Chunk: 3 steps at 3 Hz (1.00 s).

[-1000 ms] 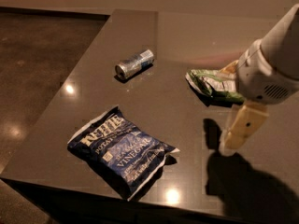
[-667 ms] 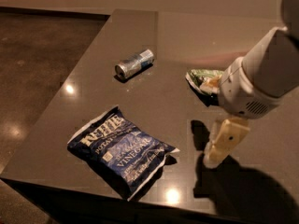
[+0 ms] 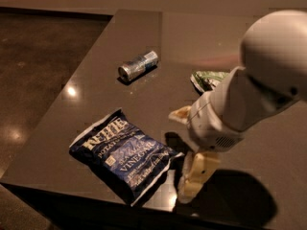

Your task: Move blue chip bag near green jalapeno chip bag

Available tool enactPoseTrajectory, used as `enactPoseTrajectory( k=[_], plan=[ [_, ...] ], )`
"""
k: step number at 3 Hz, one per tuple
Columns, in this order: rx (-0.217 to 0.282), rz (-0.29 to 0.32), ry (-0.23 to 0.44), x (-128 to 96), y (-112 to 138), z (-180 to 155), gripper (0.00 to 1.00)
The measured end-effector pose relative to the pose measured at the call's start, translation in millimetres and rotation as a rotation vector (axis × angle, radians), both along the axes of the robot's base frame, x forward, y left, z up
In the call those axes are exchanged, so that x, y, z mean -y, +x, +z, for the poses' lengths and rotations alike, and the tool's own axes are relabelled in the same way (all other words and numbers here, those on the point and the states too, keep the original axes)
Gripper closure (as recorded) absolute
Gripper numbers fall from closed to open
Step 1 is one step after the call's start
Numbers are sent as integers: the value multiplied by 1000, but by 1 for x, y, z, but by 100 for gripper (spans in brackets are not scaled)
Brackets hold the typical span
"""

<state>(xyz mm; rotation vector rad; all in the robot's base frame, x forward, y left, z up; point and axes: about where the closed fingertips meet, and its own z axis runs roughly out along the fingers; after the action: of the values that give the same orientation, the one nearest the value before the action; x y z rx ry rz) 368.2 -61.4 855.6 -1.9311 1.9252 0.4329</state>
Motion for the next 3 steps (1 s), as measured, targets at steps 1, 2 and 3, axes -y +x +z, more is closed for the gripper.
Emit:
enactPoseTrajectory(
  k=[1, 2, 3],
  plan=[
    [-2, 71, 14, -26, -14, -17, 1],
    [-4, 84, 12, -38, -16, -22, 31],
    [-4, 76, 15, -40, -15, -19, 54]
  ],
)
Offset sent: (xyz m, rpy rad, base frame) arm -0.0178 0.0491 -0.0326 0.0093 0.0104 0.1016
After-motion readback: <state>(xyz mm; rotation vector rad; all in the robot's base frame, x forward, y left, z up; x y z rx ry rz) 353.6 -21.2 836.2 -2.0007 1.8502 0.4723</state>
